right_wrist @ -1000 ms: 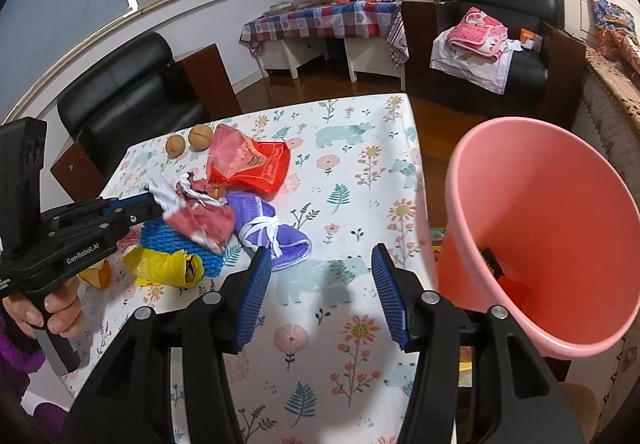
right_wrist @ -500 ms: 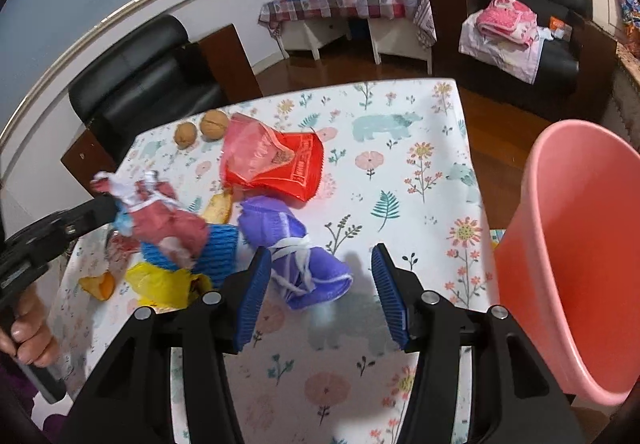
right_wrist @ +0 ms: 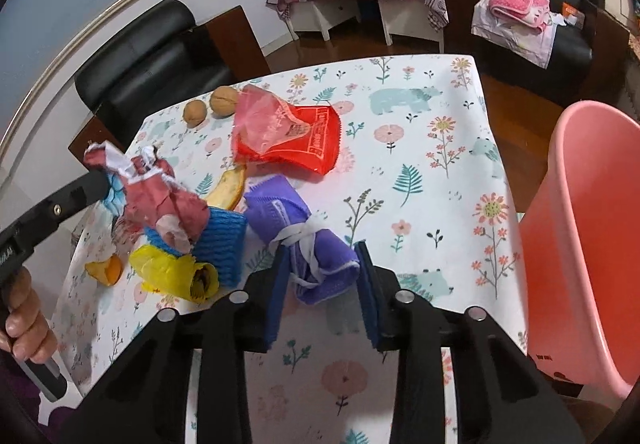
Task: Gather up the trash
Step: 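Grasp the purple cloth bundle with the right tool while the left tool grasps the crumpled wrapper, then carry the purple bundle and wrapper over the pink bucket and release them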
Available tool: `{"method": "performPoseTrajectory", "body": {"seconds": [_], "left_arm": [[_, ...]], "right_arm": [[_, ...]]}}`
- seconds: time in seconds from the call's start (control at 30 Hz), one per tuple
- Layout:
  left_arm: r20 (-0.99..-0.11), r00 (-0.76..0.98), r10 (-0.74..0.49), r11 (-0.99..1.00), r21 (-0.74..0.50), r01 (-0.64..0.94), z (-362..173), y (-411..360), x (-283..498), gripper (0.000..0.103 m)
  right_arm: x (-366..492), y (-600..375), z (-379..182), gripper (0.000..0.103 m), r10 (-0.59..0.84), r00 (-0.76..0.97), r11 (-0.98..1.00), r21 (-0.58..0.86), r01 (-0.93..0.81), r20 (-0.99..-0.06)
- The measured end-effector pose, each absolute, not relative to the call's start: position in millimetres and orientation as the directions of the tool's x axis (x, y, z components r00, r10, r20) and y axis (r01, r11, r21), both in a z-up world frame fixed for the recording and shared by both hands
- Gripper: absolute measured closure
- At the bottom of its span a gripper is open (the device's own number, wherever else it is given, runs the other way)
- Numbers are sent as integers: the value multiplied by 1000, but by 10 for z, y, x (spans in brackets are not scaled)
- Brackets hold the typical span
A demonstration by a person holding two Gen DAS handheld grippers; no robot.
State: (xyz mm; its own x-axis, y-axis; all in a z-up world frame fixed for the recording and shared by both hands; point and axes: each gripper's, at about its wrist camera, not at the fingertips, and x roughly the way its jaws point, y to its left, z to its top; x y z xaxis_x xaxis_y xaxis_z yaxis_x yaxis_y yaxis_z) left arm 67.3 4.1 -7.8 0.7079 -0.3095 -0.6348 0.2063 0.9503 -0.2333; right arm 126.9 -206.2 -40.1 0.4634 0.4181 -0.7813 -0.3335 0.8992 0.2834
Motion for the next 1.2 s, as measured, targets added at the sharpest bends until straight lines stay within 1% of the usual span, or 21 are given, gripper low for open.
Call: {"method": "performPoseTrajectory", "body": {"seconds": [0.2,0.23,0.3,0.43,0.8,1.2], "left_arm": [[-623,714,-318,948,-234,218,1,-21,613,100],[-621,716,-321,947,-233,223,16,-37,604,100],[-616,718,-326,945,-231,230,48,-65,589,100],[-601,724,-338,941,-230,248,121,-149,570,100],[-590,725,-356,934,-219,280,238,-355,542,100],[-580,710,-399,916,-216,338,360,-711,630,100]], "right_arm": [[1093,-2123,-254,72,423,496,898,280,-338,-758],[1078,-2140,-238,74,425,499,898,281,-339,-755],[1029,-2161,-171,85,423,513,899,274,-342,-747],[940,-2239,-55,85,402,549,909,246,-337,-733],[808,-2475,95,86,417,589,907,277,-316,-692],[749,-2925,265,86,376,665,924,313,-219,-645]]}}
